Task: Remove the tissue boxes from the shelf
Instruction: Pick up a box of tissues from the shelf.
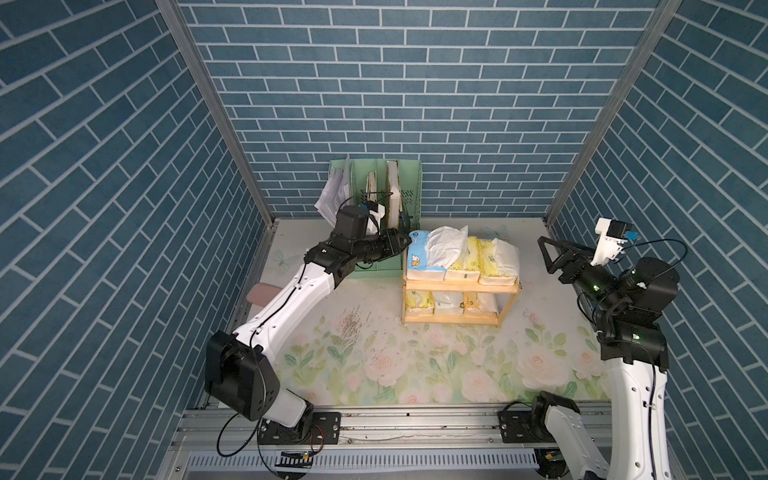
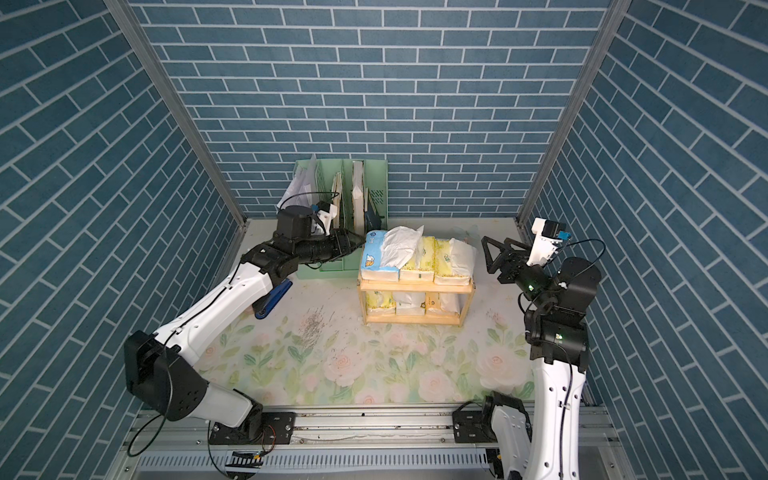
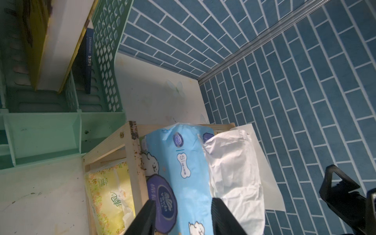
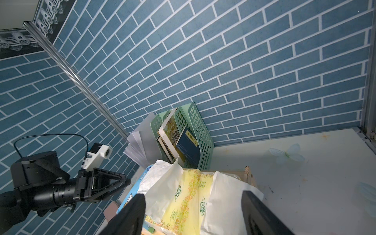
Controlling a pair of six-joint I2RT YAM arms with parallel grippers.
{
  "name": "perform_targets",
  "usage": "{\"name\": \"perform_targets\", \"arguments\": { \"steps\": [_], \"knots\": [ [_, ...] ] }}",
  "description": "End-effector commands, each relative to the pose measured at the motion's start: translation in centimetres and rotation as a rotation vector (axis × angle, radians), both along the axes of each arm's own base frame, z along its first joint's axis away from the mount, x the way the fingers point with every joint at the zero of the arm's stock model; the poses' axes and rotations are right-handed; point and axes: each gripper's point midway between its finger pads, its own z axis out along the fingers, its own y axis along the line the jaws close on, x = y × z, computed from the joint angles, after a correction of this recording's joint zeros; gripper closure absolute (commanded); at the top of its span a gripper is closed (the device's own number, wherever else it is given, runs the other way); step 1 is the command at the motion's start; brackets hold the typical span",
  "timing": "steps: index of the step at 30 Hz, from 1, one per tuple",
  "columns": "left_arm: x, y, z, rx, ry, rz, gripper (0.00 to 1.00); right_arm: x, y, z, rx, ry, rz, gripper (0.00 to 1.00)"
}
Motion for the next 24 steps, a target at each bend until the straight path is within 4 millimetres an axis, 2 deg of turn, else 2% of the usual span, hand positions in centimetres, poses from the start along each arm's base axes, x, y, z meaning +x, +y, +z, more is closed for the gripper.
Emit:
{"name": "perform_targets", "arguments": {
  "steps": [1,12,16,21,24],
  "knots": [
    [-0.2,-1.1,0.6,0.001,-0.016,-0.035,0.54,-0.3,-0.1,-0.1,-0.021,-0.008,-0.013,0.22],
    [0.2,-1.8,-1.2,0.022,0.008,-0.046,0.64,0.2,-0.6,-1.2,-0.041,0.021,-0.041,0.22],
    [0.2,-2.2,-1.8,0.026,0.018,-0.058,0.71,0.3,-0.7,-1.5,-0.045,0.028,-0.048,0.22],
    [0.2,-2.1,-1.1,0.019,-0.004,-0.053,0.88,0.3,-0.9,-1.8,-0.048,0.033,-0.062,0.22],
    [0.1,-2.0,0.0,0.001,-0.025,-0.051,0.94,0.4,-1.2,-2.1,-0.058,0.041,-0.076,0.22]
  ]
}}
